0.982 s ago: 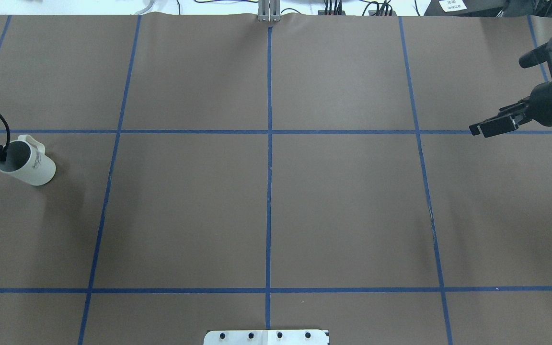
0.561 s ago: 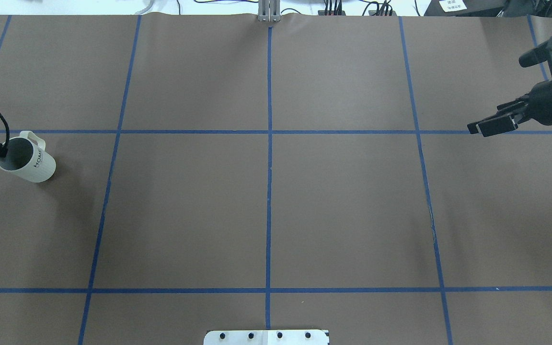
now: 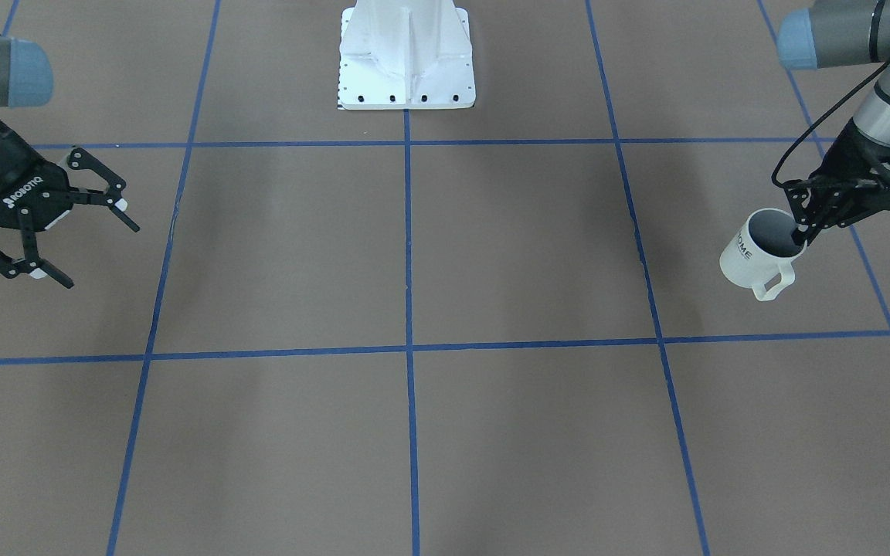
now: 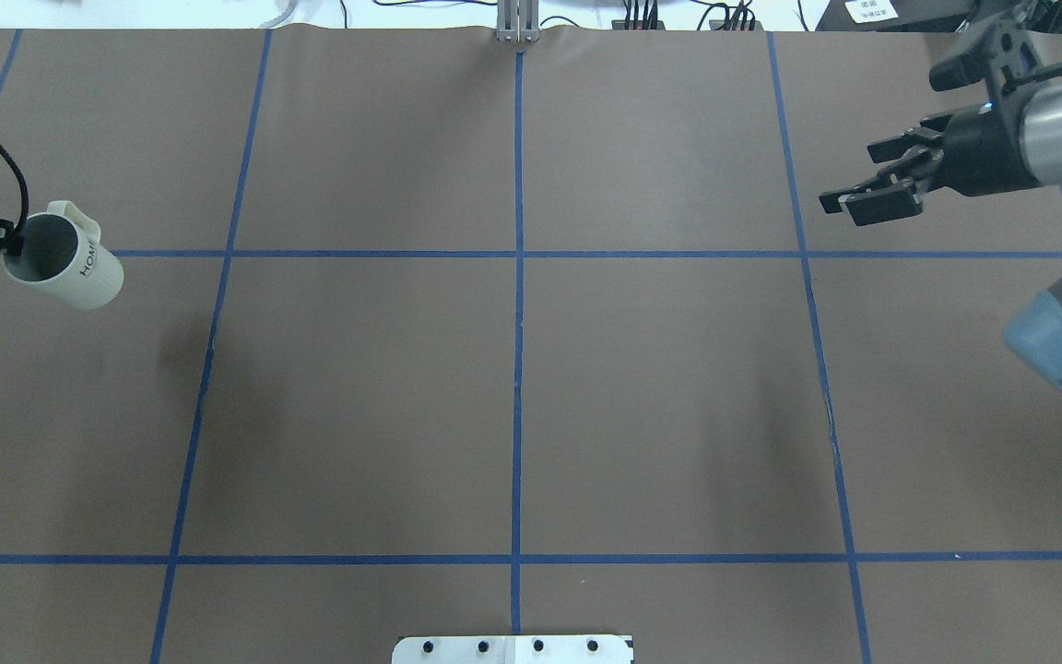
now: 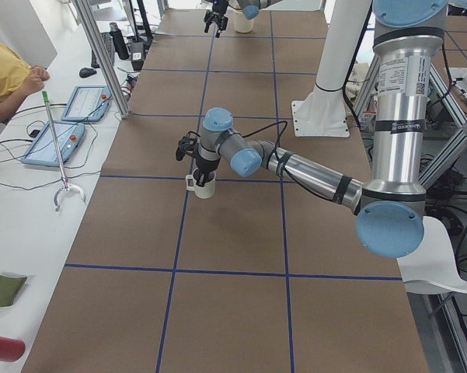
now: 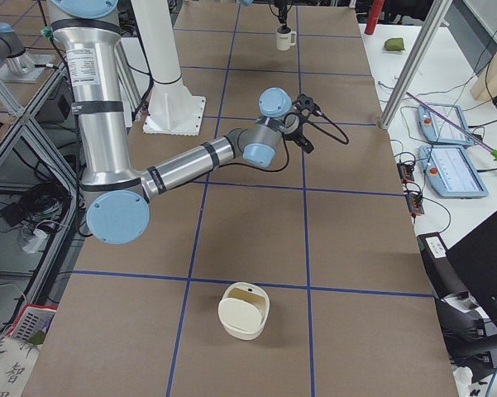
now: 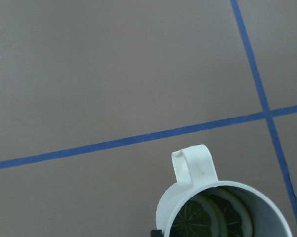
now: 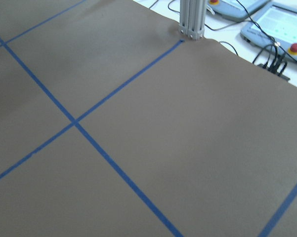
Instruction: Left arm hands cup to right arm to dump lemon
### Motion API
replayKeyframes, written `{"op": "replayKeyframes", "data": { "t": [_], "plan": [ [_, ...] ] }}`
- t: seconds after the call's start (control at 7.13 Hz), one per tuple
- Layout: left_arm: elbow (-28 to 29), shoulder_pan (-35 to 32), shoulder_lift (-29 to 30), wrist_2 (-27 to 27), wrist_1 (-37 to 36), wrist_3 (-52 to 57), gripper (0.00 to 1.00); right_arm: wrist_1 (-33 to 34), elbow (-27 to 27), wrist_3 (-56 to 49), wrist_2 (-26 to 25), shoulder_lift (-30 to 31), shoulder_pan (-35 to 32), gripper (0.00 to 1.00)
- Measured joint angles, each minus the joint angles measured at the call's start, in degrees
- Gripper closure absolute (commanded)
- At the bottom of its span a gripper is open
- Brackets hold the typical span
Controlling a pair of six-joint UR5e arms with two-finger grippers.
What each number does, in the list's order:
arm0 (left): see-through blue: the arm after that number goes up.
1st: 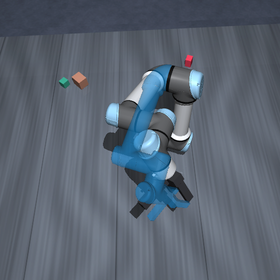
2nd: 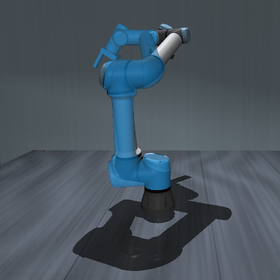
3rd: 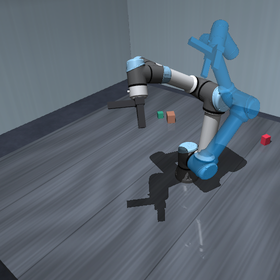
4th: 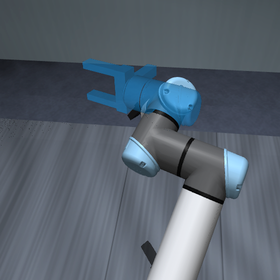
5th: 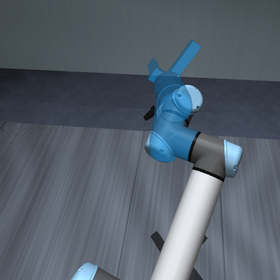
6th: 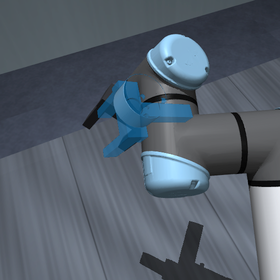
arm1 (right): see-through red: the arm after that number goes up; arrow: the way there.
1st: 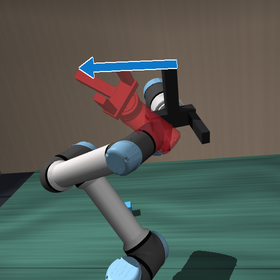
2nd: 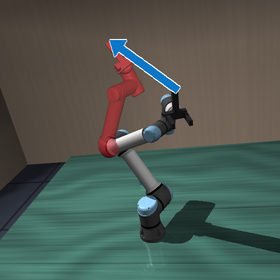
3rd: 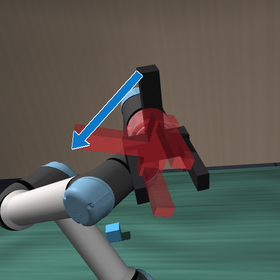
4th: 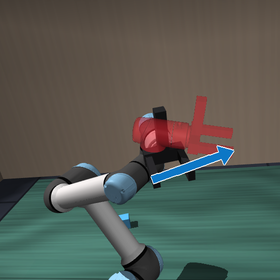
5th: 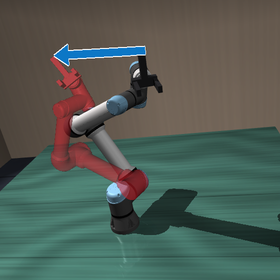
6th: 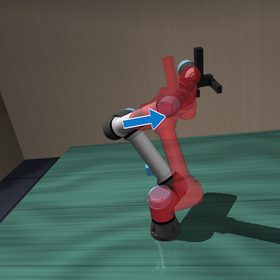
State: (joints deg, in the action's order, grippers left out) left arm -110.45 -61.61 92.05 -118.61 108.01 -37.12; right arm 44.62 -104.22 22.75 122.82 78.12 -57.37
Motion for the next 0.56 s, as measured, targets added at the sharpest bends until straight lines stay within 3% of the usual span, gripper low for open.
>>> {"op": "replayKeyframes", "data": {
  "t": [0.56],
  "plan": [
    [-0.77,0.19,14.98,-3.9,-6.46,-23.66,1.0,-6.13,3.66,-4.32,-30.0,-8.03,16.51,0.01]
  ]
}}
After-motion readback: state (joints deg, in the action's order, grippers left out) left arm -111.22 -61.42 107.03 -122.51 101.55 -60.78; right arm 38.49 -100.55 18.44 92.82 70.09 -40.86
